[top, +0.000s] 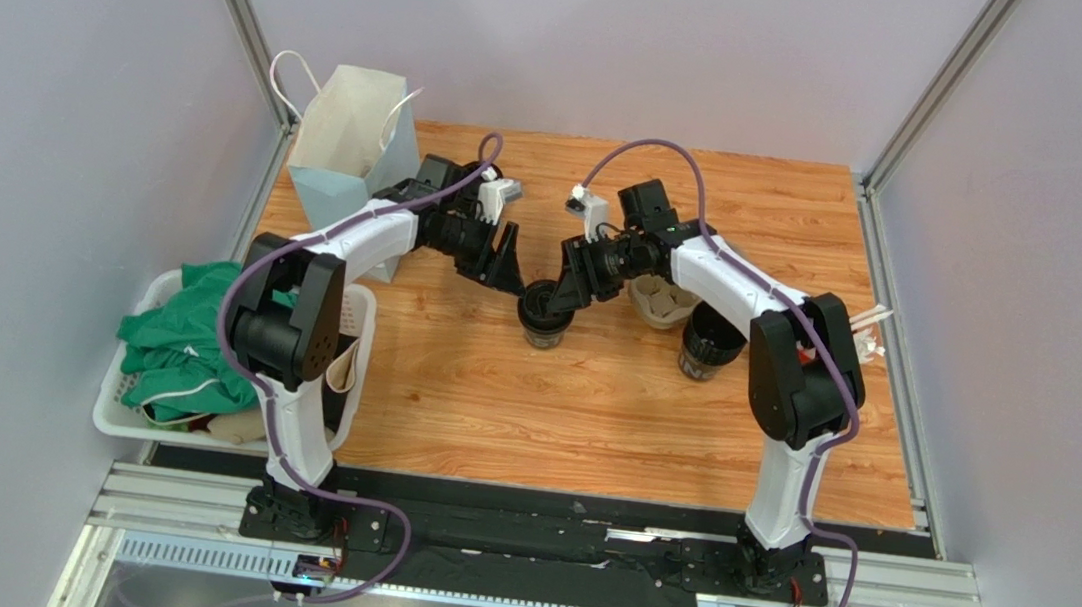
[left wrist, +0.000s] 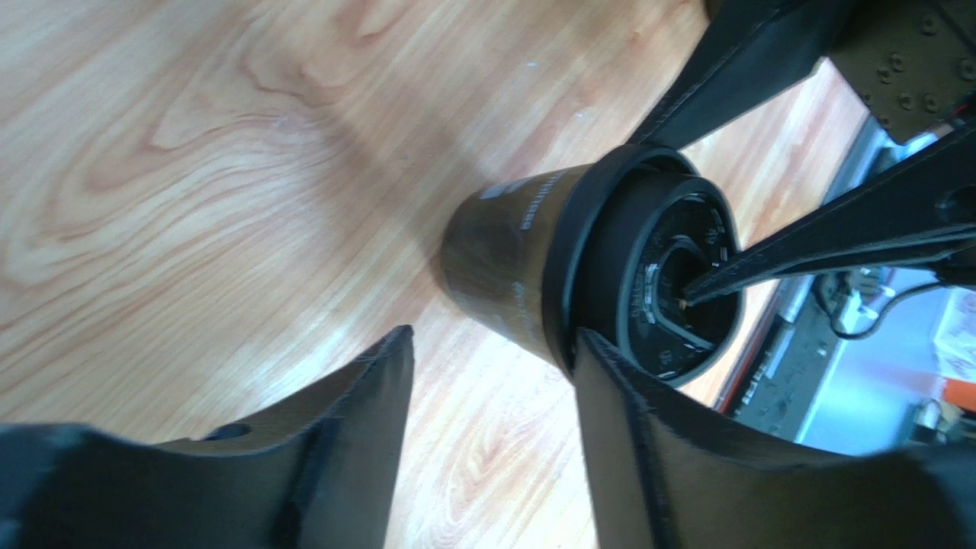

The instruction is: Pack the takeout coffee

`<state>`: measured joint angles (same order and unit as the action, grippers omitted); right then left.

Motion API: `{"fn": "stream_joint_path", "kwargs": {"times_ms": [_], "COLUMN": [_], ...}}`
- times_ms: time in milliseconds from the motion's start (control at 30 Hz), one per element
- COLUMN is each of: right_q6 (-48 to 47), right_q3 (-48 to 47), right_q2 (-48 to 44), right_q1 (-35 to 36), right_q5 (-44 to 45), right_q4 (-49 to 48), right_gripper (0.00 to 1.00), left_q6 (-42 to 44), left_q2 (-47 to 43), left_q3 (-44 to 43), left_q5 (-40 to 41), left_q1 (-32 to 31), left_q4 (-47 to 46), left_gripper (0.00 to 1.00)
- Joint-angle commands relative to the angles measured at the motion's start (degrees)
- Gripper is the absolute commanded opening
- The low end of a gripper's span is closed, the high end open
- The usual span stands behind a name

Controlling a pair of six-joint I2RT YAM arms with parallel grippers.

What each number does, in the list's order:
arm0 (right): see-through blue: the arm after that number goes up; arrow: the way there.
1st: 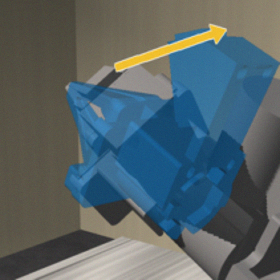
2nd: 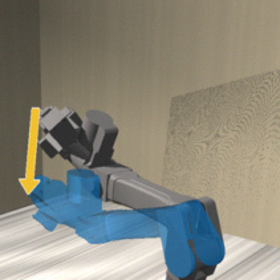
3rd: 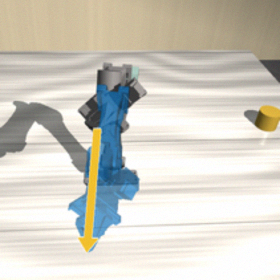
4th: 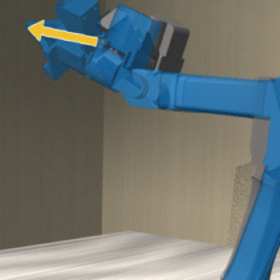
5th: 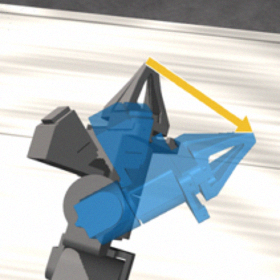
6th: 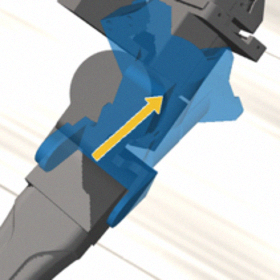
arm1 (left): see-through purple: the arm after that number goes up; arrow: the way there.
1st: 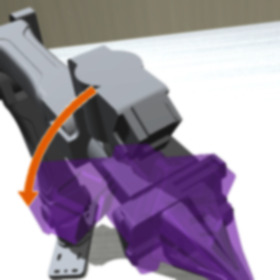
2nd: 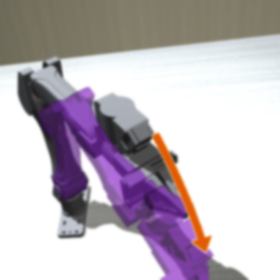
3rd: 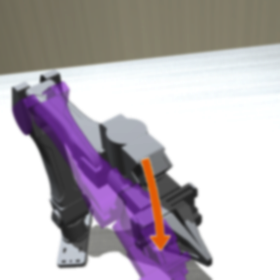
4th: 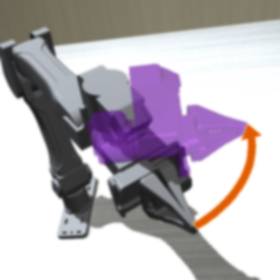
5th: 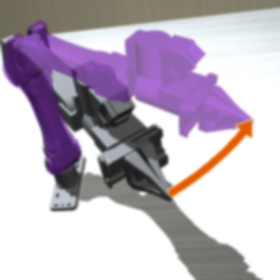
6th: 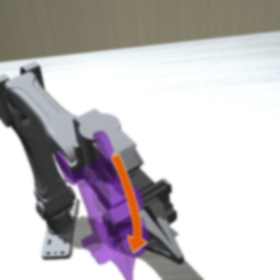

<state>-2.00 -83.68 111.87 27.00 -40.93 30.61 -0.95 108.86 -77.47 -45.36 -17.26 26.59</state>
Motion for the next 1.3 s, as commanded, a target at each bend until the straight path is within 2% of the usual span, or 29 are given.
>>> {"fn": "stream_joint_path", "kwargs": {"times_ms": [0,200,500,733,1000,1133,1267], "right_q6": [-4.2,-3.9,-2.7,-2.0,-1.9,-3.7,-9.3], "right_q3": [2.1,2.9,2.6,2.1,2.1,1.9,0.0], "right_q2": [3.2,2.3,2.5,2.5,2.7,2.9,4.1], "right_q1": [2.5,2.5,2.5,2.4,2.4,2.4,2.5], "right_q5": [9.5,9.9,10.7,11.5,11.2,10.3,8.8], "right_q4": [3.8,3.1,2.3,2.2,2.1,3.0,6.3], "right_gripper": [0.48,0.48,0.48,0.48,0.48,0.48,0.49], "left_q6": [2.4,-0.1,-1.3,2.1,1.7,-0.2,-3.5], "left_q2": [-1.9,-6.7,-8.8,-5.7,-2.9,-3.2,-2.5], "left_q3": [1.2,0.3,4.1,5.4,5.1,5.1,3.6], "left_q5": [4.2,-1.6,-9.2,-8.0,-7.7,-6.6,-10.0], "left_q1": [0.0,0.6,0.6,0.1,-0.5,0.6,3.9], "left_q4": [-2.2,-6.0,-10.3,-7.4,-8.6,-11.5,-13.3], "left_gripper": [0.69,0.77,0.77,0.76,0.75,0.75,0.75]}}
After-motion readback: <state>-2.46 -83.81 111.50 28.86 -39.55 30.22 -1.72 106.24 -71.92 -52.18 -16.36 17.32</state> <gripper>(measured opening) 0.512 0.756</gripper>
